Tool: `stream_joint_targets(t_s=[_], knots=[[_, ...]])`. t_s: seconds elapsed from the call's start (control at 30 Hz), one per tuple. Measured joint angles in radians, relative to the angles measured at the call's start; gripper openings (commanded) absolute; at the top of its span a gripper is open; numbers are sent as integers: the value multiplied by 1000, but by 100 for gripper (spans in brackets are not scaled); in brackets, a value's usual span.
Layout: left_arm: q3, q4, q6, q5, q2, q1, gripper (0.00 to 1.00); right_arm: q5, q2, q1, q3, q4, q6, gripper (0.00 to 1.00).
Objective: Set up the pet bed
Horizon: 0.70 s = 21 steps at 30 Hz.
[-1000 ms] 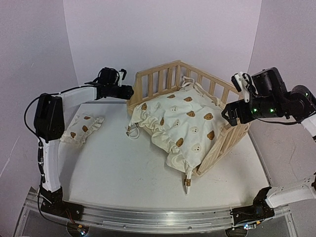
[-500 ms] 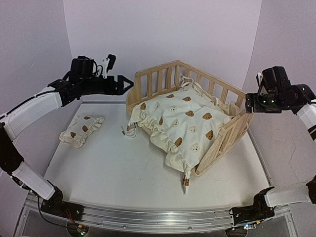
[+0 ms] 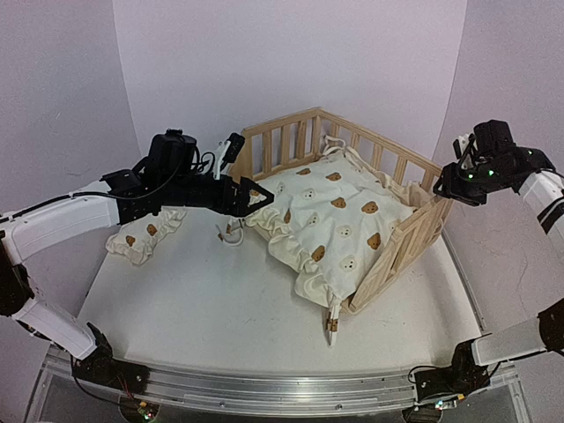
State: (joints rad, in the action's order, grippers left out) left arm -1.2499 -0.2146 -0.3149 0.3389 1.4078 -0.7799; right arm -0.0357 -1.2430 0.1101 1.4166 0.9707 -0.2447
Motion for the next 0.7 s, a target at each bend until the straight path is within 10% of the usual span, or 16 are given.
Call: stream_joint_targets(t_s=[0.27,0.5,0.7], knots=[[3,17,0,-10,-16,-11,99,41,17,49,-24,-11,-47,41],[3,17,1,-26,-16,-11,99,236,11,338,-23,-14,-177,40],[2,17,1,-29,-14,-11,99,89,-19,671,-23,-40,-171,47]])
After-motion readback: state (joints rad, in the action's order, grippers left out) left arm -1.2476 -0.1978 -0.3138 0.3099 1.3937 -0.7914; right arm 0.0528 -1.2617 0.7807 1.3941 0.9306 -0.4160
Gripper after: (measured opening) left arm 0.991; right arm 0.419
